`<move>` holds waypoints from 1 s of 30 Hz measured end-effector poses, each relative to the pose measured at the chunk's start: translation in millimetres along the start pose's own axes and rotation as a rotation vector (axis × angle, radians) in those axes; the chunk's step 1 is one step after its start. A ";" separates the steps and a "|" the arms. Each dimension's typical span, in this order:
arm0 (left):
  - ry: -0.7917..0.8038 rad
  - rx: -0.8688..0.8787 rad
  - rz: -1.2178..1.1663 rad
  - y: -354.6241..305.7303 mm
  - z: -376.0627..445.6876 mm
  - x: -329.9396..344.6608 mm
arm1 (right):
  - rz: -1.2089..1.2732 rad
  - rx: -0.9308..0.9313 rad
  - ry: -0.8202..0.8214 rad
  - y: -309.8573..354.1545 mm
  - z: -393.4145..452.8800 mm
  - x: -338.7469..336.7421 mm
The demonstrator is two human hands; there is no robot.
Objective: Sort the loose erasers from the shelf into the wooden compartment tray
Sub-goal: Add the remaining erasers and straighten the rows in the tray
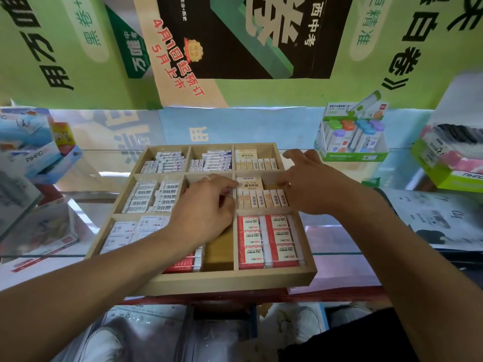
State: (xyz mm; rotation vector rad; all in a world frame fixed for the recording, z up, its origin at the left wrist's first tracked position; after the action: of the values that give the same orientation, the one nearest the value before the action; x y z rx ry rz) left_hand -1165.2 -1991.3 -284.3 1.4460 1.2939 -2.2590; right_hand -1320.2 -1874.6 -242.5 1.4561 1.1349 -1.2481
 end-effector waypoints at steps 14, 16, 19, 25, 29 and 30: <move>-0.001 -0.001 -0.027 0.4 0.6 -0.1 | 0.183 0.049 0.099 -2.2 11.6 11.1; 0.009 -0.007 -0.023 -0.8 -0.2 -0.4 | 0.181 0.070 0.060 -2.5 12.0 15.0; 0.032 -0.005 -0.014 -3.5 -0.8 -4.1 | 0.201 0.069 -0.001 -4.3 10.9 21.6; 0.046 0.041 0.057 -8.4 17.5 -16.2 | 0.397 0.137 -0.392 -12.6 9.6 7.0; -0.012 0.086 0.114 -11.2 37.6 -19.7 | 0.367 0.052 -0.428 -8.3 22.6 -0.6; -0.014 0.070 0.120 -9.7 40.9 -19.6 | 0.361 0.024 -0.397 -4.7 25.9 0.8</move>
State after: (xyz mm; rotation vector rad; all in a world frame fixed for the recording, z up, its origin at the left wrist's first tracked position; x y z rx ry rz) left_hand -1187.4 -2021.2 -256.6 1.4849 1.1029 -2.2530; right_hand -1329.6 -1898.9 -246.3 1.2853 0.5654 -1.2215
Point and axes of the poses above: each hand's wrist, its own z-axis towards the middle knuckle, its own x-axis out of the palm, y = z × x, the point moved 3 cm from there along z, towards the middle knuckle, and after that the axes turned 15 degrees about -x, right-handed, at the moved point
